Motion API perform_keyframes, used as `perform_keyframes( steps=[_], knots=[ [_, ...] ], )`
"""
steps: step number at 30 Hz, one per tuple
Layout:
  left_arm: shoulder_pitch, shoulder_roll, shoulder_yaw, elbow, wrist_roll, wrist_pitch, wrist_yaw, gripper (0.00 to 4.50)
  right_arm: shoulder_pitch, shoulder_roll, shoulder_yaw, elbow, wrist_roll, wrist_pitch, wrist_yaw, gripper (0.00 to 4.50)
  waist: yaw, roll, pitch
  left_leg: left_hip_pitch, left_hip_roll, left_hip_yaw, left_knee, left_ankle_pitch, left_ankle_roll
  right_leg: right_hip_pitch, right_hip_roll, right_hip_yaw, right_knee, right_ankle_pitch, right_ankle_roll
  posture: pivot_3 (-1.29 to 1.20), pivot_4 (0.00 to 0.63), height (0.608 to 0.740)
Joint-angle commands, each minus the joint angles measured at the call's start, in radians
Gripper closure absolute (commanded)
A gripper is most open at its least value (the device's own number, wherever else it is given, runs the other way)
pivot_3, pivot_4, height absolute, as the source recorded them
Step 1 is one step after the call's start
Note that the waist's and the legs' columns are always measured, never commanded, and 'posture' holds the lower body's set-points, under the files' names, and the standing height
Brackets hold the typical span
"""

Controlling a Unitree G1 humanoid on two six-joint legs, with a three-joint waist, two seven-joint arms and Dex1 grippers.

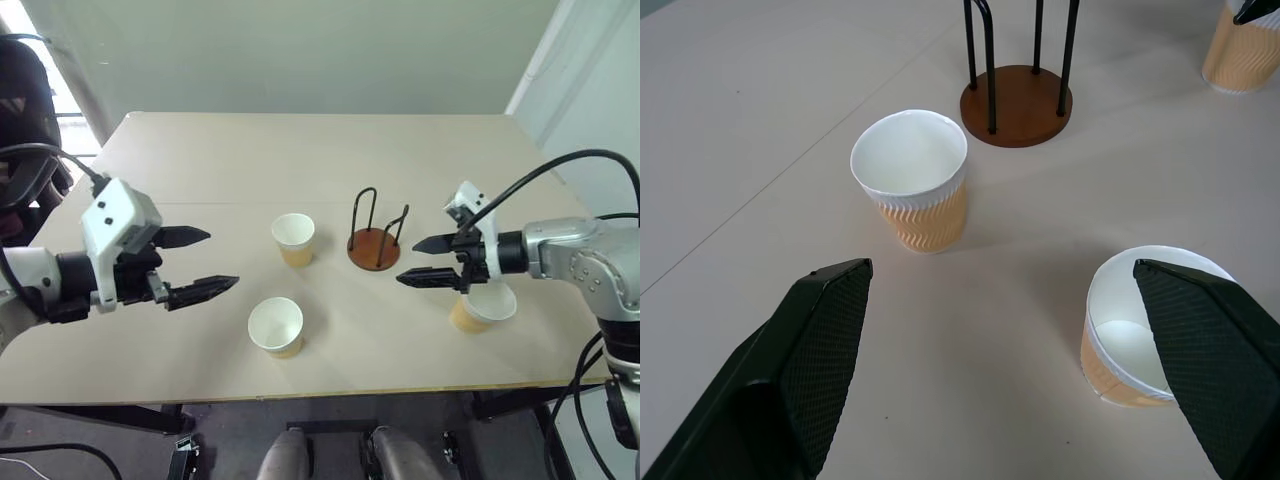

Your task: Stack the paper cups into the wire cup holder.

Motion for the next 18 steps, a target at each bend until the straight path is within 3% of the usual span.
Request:
perform_keyframes(
  steps=[1, 9, 18],
  knots=[
    [-0.004, -0.003, 0.050, -0.008, -0.001, -0.015, 0.009, 0.02, -0.035, -0.026, -0.019, 0.000, -0.005, -0.029, 0.011, 0.00, 0.000, 0.000, 0.000, 0.000, 0.000, 0.000, 0.000, 0.000, 0.000, 0.000, 0.000, 0.000, 0.000, 0.000, 0.000, 0.00, 0.150, 0.740],
    [0.002, 0.022, 0.097, 0.029, 0.011, -0.025, -0.030, 0.02, -0.044, -0.073, -0.010, 0.048, -0.023, -0.104, 0.061, 0.00, 0.000, 0.000, 0.000, 0.000, 0.000, 0.000, 0.001, 0.000, 0.000, 0.000, 0.000, 0.000, 0.000, -0.002, -0.004, 0.00, 0.150, 0.740],
    [-0.020, -0.004, 0.088, -0.012, -0.032, -0.009, -0.004, 0.02, 0.022, 0.181, -0.001, 0.006, -0.028, 0.011, -0.174, 0.00, -0.002, 0.000, 0.000, 0.000, 0.004, 0.000, 0.001, 0.000, 0.000, 0.000, 0.004, 0.000, 0.000, 0.000, -0.002, 0.00, 0.150, 0.740]
  ],
)
